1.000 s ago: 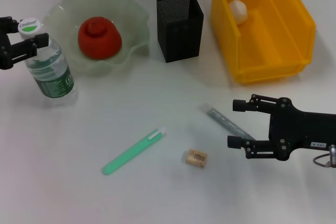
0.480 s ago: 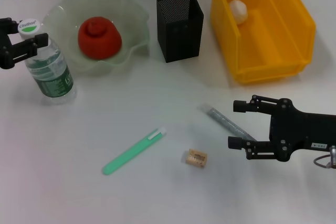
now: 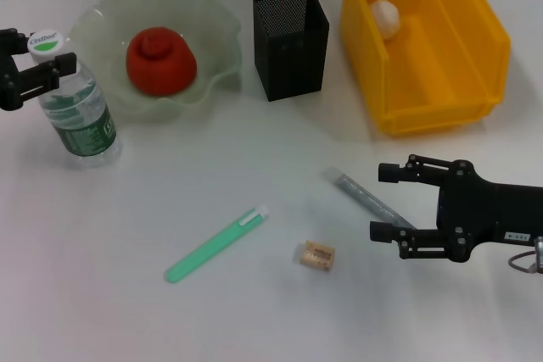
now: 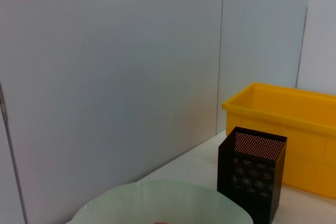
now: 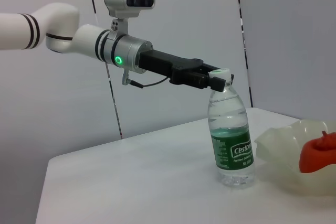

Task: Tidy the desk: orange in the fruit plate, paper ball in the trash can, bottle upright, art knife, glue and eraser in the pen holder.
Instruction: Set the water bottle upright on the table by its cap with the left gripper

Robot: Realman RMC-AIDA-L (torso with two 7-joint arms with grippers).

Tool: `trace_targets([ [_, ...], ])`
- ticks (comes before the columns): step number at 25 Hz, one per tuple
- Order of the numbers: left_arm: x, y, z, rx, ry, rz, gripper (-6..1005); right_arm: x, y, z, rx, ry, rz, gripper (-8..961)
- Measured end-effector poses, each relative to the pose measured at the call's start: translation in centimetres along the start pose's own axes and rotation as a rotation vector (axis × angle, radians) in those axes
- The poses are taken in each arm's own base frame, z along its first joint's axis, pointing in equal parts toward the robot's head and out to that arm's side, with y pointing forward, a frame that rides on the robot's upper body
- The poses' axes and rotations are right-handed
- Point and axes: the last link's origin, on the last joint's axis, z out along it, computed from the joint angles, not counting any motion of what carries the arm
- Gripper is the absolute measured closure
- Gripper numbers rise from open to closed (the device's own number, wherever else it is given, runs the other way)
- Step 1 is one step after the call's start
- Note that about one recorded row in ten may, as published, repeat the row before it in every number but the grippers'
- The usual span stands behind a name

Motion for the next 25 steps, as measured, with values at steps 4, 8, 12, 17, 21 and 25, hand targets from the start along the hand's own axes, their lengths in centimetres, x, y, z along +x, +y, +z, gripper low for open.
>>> trace_targets([
  [4, -0.02, 0.0, 0.0, -0.001, -0.001, -0.001, 547, -0.04, -0.02, 0.02, -0.001, 0.0, -0.001, 144],
  [8, -0.02, -0.02, 0.0, -0.001, -0.002, -0.002, 547, -0.05, -0.04, 0.02, 0.0, -0.001, -0.001, 144],
  [12, -0.02, -0.02, 0.01, -0.001, -0.003, -0.003, 547, -0.04, -0.06, 0.05, 0.001, 0.0, -0.001, 144],
  [17, 0.0, -0.11, -0.06, -0.001, -0.007, -0.003, 547, -0.06, -0.04, 0.04, 0.002, -0.003, 0.0, 144],
  [21, 0.02, -0.15, -0.1, -0.001, -0.008, -0.003, 547, -0.02, -0.01, 0.04, 0.002, -0.003, 0.001, 144],
  [25, 0.02, -0.16, -0.11, 0.0, -0.008, -0.005, 547, 0.01, -0.02, 0.05, 0.002, -0.001, 0.001, 144],
])
